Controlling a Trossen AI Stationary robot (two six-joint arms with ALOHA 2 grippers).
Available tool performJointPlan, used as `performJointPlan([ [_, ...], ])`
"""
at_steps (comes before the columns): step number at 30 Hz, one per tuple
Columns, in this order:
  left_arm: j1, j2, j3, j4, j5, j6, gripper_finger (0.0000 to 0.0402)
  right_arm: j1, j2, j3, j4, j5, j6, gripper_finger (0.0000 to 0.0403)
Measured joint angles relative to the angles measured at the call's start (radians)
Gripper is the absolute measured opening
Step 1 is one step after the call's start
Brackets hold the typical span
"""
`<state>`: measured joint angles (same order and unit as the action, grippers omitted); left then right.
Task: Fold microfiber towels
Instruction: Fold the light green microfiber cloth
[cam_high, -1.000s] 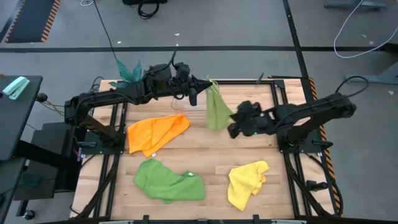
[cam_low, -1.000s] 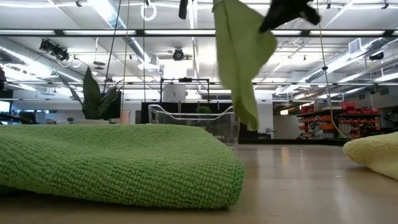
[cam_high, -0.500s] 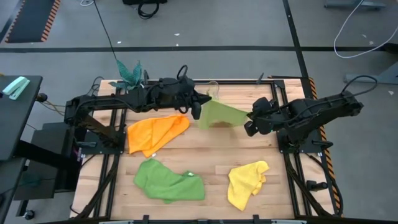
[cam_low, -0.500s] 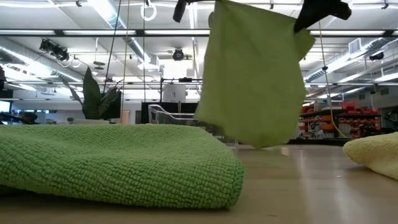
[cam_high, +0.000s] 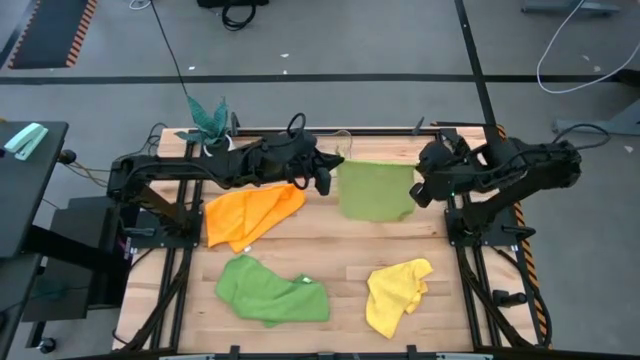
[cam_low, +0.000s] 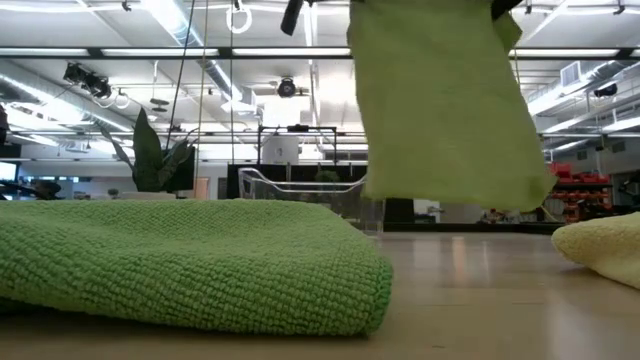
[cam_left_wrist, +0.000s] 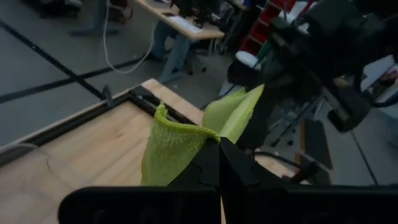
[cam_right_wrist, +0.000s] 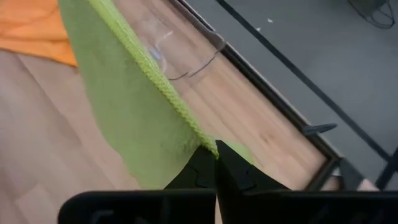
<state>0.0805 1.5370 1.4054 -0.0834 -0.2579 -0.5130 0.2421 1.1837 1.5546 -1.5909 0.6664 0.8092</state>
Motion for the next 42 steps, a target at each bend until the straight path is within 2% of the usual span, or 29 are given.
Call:
performJointPlan([
  [7, 0.003, 0.036, -0.001, 0.066, -0.019, -0.014, 0.0000, -0.101, -0.011, 0.011, 0.010, -0.012, -0.127, 0.0000],
  [14, 0.055, 0.041, 0.014, 0.086, -0.001, -0.018, 0.0000, -0.230, -0.015, 0.011, 0.031, -0.061, -0.266, 0.0000],
  [20, 0.070, 0.042, 0.016, 0.082, 0.000, -0.002, 0.0000, -0.296, -0.015, 0.032, 0.033, -0.076, -0.356, 0.0000],
  [23, 0.074, 0.044, 0.016, 0.070, -0.001, -0.007, 0.0000, -0.321, -0.015, 0.042, 0.037, -0.118, -0.363, 0.0000],
  [26, 0.052, 0.047, 0.017, 0.026, -0.005, -0.025, 0.0000, -0.309, -0.015, 0.036, 0.022, -0.191, -0.336, 0.0000],
  [32, -0.004, 0.063, 0.017, -0.057, -0.020, -0.067, 0.0000, -0.207, -0.014, -0.026, 0.011, -0.257, -0.227, 0.0000],
  [38, -0.049, 0.073, 0.017, -0.119, -0.048, -0.112, 0.0000, -0.092, -0.013, -0.090, 0.018, -0.264, -0.111, 0.0000],
  [42, -0.032, 0.077, 0.017, -0.095, -0.065, -0.106, 0.0000, -0.105, -0.014, -0.108, 0.018, -0.224, -0.130, 0.0000],
])
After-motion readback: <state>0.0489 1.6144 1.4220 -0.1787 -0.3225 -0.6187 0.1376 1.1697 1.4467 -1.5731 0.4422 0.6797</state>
